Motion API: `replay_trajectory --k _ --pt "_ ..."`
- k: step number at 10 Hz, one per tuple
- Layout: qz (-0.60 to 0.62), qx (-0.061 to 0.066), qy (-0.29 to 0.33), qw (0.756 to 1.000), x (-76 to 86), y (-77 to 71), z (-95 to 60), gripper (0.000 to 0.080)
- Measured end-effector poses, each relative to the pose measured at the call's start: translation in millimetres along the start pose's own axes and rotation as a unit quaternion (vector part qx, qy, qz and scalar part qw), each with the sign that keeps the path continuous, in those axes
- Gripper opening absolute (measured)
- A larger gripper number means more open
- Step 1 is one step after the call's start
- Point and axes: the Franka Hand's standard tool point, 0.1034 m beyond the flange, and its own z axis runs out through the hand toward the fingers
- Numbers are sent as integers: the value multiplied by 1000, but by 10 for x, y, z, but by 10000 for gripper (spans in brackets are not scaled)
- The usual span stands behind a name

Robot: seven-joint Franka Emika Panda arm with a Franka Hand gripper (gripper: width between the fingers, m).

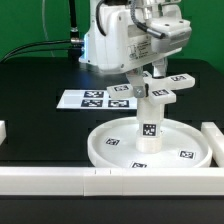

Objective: Assemble round table

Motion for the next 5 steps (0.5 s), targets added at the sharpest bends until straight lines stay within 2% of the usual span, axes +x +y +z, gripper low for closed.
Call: replay_trajectory --k 1,2,3,4,5 --pt "-14 -4 -1 1000 -6 6 -16 504" --pt "-35 -7 -8 999 -31 -7 -108 619" --pt "-38 -12 -14 999 -70 -3 -190 619" --pt "-48 -13 -26 998 -131 -19 -342 643" --pt "-54 -5 -39 998 -176 -46 -478 648"
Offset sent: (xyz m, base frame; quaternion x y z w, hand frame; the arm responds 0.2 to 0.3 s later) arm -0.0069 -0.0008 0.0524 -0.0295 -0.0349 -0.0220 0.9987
